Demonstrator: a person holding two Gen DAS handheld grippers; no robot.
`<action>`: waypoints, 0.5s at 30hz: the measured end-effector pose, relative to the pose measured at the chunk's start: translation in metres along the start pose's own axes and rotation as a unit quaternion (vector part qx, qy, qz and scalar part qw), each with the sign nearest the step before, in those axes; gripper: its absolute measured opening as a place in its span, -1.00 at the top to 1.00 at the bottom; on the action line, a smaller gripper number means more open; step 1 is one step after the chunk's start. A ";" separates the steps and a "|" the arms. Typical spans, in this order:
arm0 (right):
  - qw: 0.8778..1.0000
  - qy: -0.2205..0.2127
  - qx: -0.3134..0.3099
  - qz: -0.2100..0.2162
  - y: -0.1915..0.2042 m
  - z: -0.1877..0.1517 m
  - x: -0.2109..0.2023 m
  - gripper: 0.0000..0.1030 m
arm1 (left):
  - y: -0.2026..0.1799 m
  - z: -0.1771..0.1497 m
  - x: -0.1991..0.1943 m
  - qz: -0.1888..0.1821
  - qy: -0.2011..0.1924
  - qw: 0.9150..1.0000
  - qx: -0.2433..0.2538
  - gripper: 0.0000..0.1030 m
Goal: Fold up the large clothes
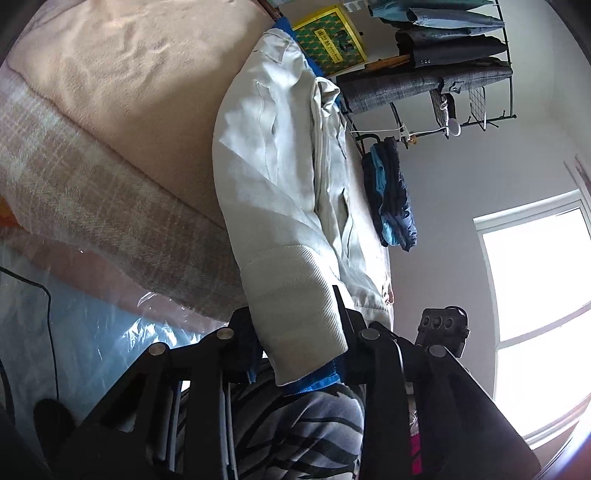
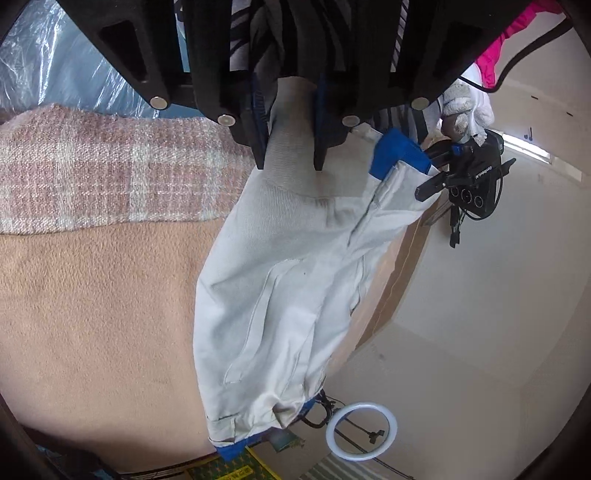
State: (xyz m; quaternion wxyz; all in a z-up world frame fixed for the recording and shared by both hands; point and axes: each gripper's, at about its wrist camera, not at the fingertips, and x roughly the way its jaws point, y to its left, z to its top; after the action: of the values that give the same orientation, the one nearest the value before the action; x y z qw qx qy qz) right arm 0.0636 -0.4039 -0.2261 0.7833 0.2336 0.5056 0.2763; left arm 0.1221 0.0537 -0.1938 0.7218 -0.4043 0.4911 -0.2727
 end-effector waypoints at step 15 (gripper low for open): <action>0.998 -0.054 0.033 0.026 0.029 0.020 -0.028 0.72 | -0.039 0.023 -0.009 -0.009 0.001 0.999 0.032 0.50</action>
State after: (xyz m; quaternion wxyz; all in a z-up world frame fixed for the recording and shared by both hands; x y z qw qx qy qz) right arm 0.0665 -0.4028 -0.1812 0.7940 0.2869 0.4647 0.2670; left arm 0.1403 0.0477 -0.1521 0.7312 -0.3857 0.4790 -0.2951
